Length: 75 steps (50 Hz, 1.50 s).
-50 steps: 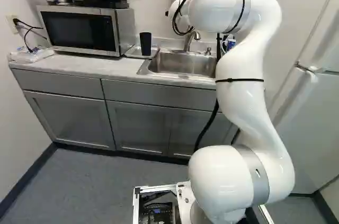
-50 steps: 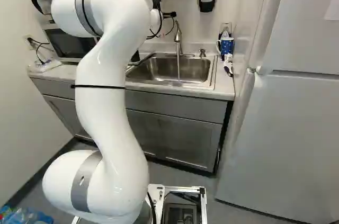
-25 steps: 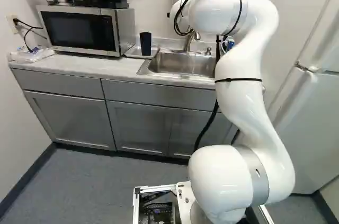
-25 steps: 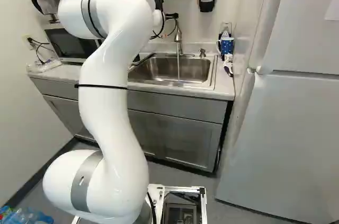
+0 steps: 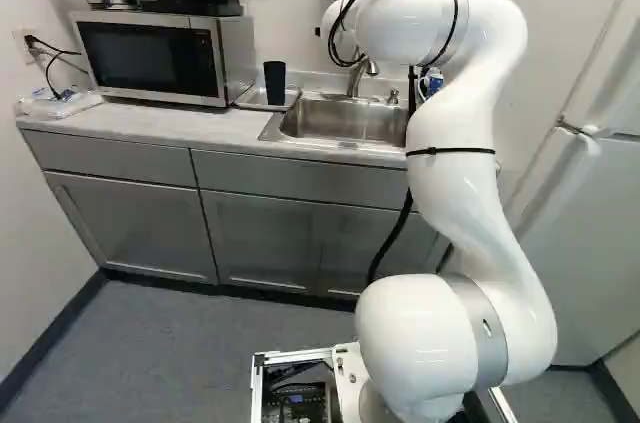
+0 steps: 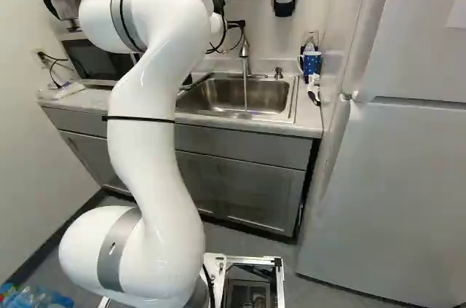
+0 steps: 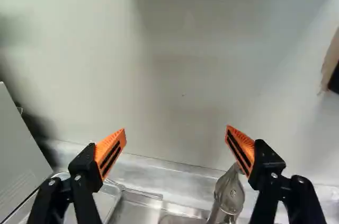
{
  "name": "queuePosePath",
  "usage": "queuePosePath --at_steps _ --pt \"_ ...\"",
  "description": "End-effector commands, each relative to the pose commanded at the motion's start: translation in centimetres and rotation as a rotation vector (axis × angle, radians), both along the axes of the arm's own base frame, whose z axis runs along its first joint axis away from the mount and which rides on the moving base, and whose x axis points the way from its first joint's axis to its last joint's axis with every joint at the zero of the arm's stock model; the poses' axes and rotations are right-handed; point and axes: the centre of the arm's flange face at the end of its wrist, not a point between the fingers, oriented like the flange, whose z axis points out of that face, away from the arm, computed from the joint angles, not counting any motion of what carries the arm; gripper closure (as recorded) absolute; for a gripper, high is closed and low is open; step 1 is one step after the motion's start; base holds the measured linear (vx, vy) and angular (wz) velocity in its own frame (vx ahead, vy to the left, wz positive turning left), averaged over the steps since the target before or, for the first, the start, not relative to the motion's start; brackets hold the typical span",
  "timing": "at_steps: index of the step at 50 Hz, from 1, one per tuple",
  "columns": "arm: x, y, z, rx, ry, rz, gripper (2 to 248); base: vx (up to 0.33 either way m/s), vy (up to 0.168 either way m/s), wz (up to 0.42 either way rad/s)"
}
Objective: Rinse the cup and place it in the tray
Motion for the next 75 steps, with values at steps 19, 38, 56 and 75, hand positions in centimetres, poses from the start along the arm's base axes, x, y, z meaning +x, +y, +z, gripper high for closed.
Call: queuePosePath --at_steps 19,38,56,75 --pt "-1.0 0.0 0.0 0.001 0.034 -0.001 3 0.000 0.000 0.000" --pt "-2.0 0.0 -0.2 0.002 0.081 -0.001 3 0.000 0.000 0.000" --pt "-3.0 0.3 -0.2 0.003 0.113 0.001 3 0.000 0.000 0.000" --pt "-4.1 0.3 0.0 0.003 0.120 0.001 3 0.000 0.000 0.000"
